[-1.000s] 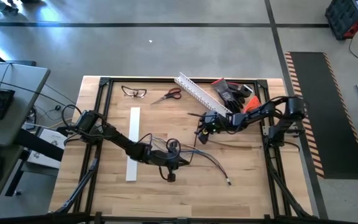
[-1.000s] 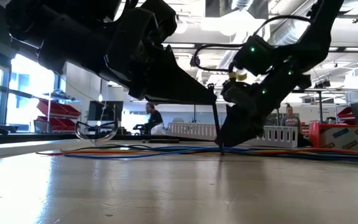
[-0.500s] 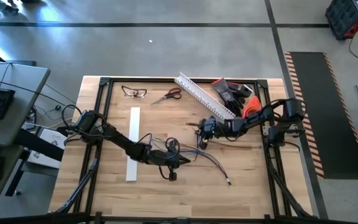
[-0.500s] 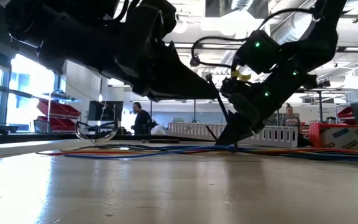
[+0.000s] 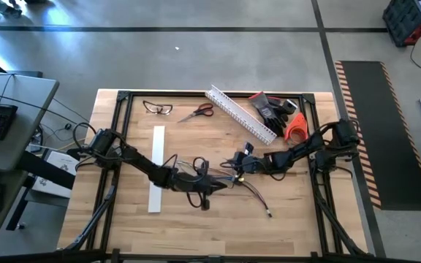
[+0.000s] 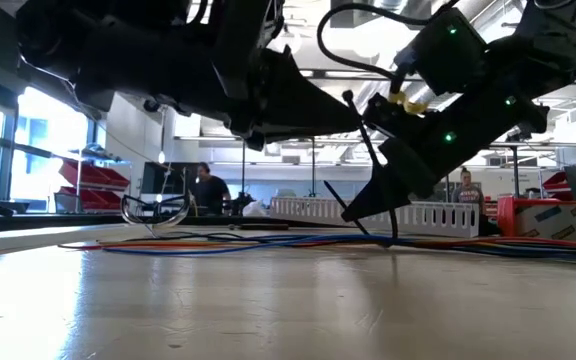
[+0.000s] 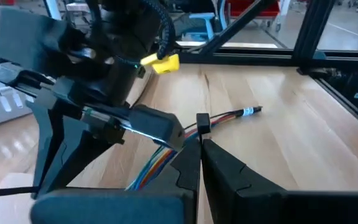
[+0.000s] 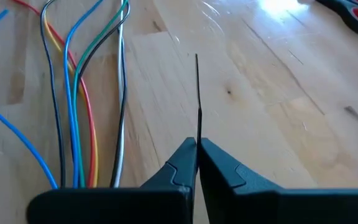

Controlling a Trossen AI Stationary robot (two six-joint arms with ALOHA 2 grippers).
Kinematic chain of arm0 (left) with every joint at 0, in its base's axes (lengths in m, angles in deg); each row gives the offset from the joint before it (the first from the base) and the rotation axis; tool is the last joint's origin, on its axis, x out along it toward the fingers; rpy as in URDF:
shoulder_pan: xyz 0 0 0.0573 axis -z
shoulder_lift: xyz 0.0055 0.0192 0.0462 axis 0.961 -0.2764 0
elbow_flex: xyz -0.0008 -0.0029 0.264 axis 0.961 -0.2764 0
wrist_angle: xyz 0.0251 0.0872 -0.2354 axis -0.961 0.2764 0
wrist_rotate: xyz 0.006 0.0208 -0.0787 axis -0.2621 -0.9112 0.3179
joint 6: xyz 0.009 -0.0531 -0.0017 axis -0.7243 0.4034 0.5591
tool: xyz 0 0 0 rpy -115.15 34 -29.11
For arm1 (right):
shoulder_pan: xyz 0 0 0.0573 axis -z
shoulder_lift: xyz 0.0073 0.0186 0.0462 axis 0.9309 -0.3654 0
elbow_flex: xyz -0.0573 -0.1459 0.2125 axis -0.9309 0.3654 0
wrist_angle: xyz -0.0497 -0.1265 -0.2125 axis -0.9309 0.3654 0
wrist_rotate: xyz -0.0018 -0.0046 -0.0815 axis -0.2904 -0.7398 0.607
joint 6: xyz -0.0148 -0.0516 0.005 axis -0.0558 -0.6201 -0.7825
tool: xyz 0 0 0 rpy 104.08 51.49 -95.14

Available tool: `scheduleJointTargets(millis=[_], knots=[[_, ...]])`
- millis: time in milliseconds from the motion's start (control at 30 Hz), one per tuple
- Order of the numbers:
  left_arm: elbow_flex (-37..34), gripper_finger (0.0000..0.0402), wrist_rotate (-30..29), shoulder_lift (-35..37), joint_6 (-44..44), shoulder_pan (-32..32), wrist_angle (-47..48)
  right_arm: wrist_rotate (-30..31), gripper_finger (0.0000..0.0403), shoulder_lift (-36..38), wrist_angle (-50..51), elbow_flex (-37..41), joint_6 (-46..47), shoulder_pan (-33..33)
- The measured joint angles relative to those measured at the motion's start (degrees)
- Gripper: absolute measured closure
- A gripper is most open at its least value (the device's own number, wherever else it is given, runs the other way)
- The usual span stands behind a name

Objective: Ziptie cables
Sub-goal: Wrap the bottom black zip tie on the cable wires

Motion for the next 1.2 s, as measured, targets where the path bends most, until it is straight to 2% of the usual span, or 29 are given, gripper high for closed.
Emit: scheduleJointTargets(millis=[167,333,567,867,1200], knots=[[0.00,0.0402,2.07,-0.74,0.41,-0.29,-1.18,-0.02,0.0403,0.02,-0.95,-0.02,1.23,-0.09],[0.04,0.0402,3.96,-4.91,1.45,0.05,-10.04,0.07,0.0403,0.00,-1.34,-0.02,3.04,-0.51],[0.58,0.0402,1.40,-10.55,2.55,0.52,-20.72,0.46,0.0403,-0.02,-1.35,-0.02,3.03,-1.63],[5.40,0.0401,0.25,-15.26,3.51,0.52,-22.07,0.61,0.0403,-0.09,-1.71,-0.02,3.03,-1.60],[7.04,0.0401,-1.15,-16.24,2.48,0.48,-21.70,0.59,0.0403,-0.10,-1.92,-0.02,3.03,-1.60]])
